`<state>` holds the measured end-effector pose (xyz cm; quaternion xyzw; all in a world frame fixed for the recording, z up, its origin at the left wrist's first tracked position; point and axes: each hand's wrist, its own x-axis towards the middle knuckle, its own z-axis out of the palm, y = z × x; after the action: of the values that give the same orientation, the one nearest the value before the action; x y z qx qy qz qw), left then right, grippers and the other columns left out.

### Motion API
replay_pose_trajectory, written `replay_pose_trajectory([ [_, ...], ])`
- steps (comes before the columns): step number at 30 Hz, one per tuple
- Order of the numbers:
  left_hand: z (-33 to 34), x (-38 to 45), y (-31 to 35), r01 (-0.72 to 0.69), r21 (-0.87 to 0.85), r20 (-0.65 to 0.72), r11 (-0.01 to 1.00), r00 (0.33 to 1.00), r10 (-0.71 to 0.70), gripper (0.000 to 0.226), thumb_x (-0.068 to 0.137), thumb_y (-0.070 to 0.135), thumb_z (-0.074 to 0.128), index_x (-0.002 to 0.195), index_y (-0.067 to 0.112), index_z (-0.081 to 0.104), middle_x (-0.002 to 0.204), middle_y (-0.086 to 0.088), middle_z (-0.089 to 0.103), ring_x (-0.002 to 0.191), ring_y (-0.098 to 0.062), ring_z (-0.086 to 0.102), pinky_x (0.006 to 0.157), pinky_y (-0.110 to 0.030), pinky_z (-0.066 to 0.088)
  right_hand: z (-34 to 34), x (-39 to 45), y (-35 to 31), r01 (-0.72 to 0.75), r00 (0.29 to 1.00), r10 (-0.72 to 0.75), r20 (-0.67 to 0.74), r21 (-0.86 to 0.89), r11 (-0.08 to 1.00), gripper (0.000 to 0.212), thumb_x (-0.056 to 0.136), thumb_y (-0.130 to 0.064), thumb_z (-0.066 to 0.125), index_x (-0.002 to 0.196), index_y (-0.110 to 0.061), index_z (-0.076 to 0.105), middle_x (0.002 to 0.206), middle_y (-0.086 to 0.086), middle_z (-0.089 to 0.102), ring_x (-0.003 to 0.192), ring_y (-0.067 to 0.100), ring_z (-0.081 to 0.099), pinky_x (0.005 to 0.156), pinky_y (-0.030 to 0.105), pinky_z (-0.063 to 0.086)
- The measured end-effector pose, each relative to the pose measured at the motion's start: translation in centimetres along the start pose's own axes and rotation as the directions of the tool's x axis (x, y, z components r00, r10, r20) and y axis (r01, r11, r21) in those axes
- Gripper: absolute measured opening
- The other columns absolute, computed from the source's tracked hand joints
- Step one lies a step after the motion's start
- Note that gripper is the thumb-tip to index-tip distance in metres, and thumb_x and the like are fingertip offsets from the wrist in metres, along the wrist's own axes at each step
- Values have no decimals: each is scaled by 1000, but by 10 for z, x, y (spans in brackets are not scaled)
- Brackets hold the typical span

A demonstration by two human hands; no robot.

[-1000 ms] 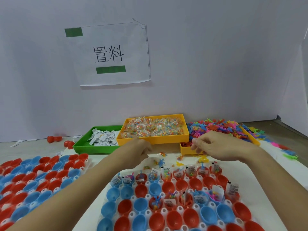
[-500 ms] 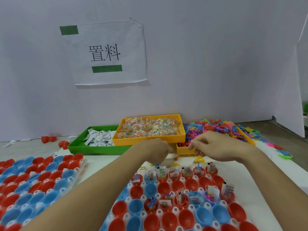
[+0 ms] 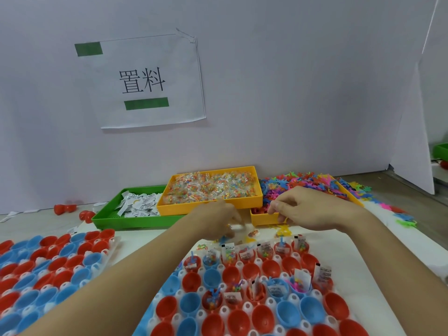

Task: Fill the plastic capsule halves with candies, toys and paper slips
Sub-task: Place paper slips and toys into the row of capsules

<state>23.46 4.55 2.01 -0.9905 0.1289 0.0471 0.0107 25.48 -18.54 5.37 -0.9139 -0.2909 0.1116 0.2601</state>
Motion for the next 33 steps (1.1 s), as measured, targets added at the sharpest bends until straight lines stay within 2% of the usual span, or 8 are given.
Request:
replay_pose_trajectory([
  [4,1,3,-3,-6,-39,-3,999,1000,6,28,92,28,68,120,27,72,112,5,68,72,-3,50,64,-23,45,-1,-1,0,-2,1000,2,10,-17,1000,37,106,-42,37,119,-26,68,101,-8,71,94,0,62,85,23,48],
  [11,7,3,-7,16,-119,-68,993,997,-24,17,88,27,73,103,22,79,102,8,74,74,-5,55,73,-31,57,-1,-2,-1,2,1000,-1,24,-14,1000,36,106,-43,38,119,-27,68,100,-9,71,95,0,62,90,27,48],
  [15,-1,-1,-4,-35,-286,-134,957,991,-4,15,87,18,74,101,14,79,81,11,74,53,6,56,60,-10,46,-1,-1,0,13,1000,-13,16,-10,1000,36,106,-43,39,119,-26,68,99,-10,70,93,0,62,87,24,49],
  [18,-15,-14,-1,-72,-462,-235,884,971,-43,11,88,17,73,96,14,80,52,14,62,37,0,51,45,-9,40,1,-1,-4,54,998,-54,-18,-5,999,33,104,-42,43,118,-27,69,97,-13,70,93,0,63,84,22,51],
  [22,-28,-41,1,-119,-663,-307,739,944,-123,7,88,27,73,86,30,79,51,-3,63,43,-29,49,44,-37,46,5,-1,-18,240,962,-224,-154,91,967,20,95,-37,65,114,-41,66,100,-19,68,99,-1,63,88,23,51],
  [27,-40,-83,12,-233,-851,-320,470,941,-112,16,83,30,72,90,19,81,47,-3,55,42,-16,37,41,-22,31,7,-11,-50,452,879,-394,-268,211,867,30,85,-28,78,106,-47,70,98,-19,71,96,-2,67,79,25,57],
  [31,-45,-105,15,-266,-865,-321,425,945,-62,19,84,31,70,69,22,77,50,-8,52,41,-15,36,42,-22,30,15,-15,-67,504,850,-443,-284,196,841,18,84,-26,79,99,-36,76,90,-13,74,89,5,69,76,33,60],
  [33,-45,-112,13,-254,-872,-309,419,949,-67,18,85,30,70,73,20,78,50,-8,52,42,-15,37,42,-21,31,18,-16,-72,523,838,-457,-299,196,830,16,83,-23,80,96,-33,77,86,-12,74,85,8,70,71,33,60],
])
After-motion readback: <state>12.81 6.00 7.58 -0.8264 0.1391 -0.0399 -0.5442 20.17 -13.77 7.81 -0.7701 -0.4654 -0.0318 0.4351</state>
